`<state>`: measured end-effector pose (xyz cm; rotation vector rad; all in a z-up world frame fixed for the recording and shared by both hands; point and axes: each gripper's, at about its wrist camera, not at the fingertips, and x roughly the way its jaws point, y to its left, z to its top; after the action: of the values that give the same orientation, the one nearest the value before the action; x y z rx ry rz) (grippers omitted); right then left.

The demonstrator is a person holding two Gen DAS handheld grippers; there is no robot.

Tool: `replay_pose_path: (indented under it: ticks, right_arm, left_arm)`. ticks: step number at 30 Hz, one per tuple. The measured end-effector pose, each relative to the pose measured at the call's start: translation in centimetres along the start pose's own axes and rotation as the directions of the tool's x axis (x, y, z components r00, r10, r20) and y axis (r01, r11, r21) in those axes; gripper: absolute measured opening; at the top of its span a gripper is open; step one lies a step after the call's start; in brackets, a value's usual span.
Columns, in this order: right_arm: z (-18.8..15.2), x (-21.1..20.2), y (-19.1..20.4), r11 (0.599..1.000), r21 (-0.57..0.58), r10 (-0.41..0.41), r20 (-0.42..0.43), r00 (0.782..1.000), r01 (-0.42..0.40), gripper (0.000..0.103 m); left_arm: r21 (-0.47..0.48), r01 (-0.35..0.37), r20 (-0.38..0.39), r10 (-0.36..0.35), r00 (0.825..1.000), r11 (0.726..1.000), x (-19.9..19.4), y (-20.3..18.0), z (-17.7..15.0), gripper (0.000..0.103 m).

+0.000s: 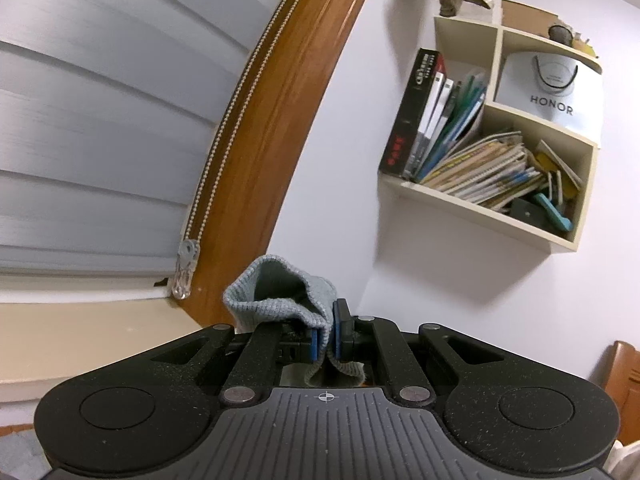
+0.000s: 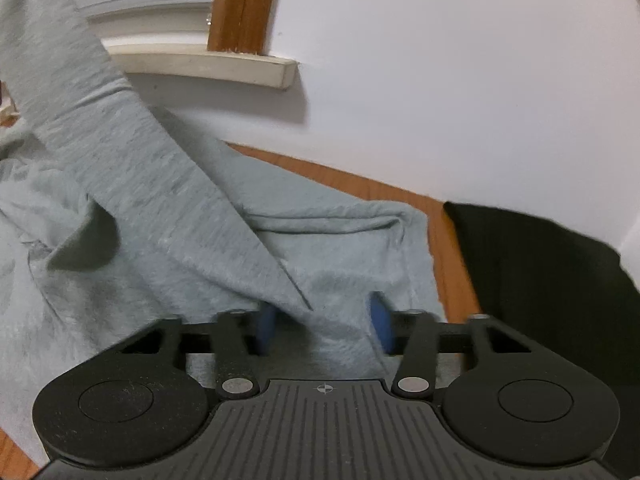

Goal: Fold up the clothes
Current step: 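Lower the grey sweatshirt onto the desk with both tools, spreading it flat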

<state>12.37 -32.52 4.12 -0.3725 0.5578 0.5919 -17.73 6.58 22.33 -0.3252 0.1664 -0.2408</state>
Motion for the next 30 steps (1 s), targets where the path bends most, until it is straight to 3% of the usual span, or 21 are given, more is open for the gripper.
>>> replay_pose_path:
  ticks: [4, 10, 16, 23, 26, 30]
  right_arm:
    - [-0.4, -1.6, 0.0, 1.0, 0.015, 0.016, 0.013, 1.0, -0.016, 0.002]
    - [-0.7, -6.7, 0.7, 1.0, 0.012, 0.002, 0.124, 0.992, -0.004, 0.002]
    - [-2.4, -10.5, 4.3, 0.998, -0.053, 0.034, 0.133, 0.99, -0.028, 0.002]
    - [-5.2, -10.9, 7.9, 0.994, -0.09, 0.078, 0.104, 0.992, -0.069, 0.002]
    - [-5.7, -10.3, 8.4, 0.992, -0.1, 0.079, 0.079, 0.994, -0.071, 0.003]
    - [-6.0, -10.0, 8.6, 0.992, -0.103, 0.076, 0.065, 0.995, -0.069, 0.006]
  left_arm:
    - [-0.018, -0.012, -0.007, 0.012, 1.0, 1.0, -1.8, 0.8, -0.6, 0.008]
    - [-0.067, -0.046, -0.031, 0.044, 0.999, 0.997, -6.3, 2.3, -2.5, 0.008]
    - [-0.149, -0.062, -0.07, 0.052, 0.996, 0.987, -11.4, 2.6, -7.9, 0.008]
    - [-0.302, -0.138, -0.163, 0.091, 0.982, 0.943, -15.5, 5.0, -15.7, 0.008]
    - [-0.345, -0.165, -0.201, 0.098, 0.975, 0.924, -16.1, 6.2, -17.5, 0.008]
    - [-0.338, -0.188, -0.233, 0.112, 0.966, 0.922, -16.7, 6.4, -18.4, 0.01]
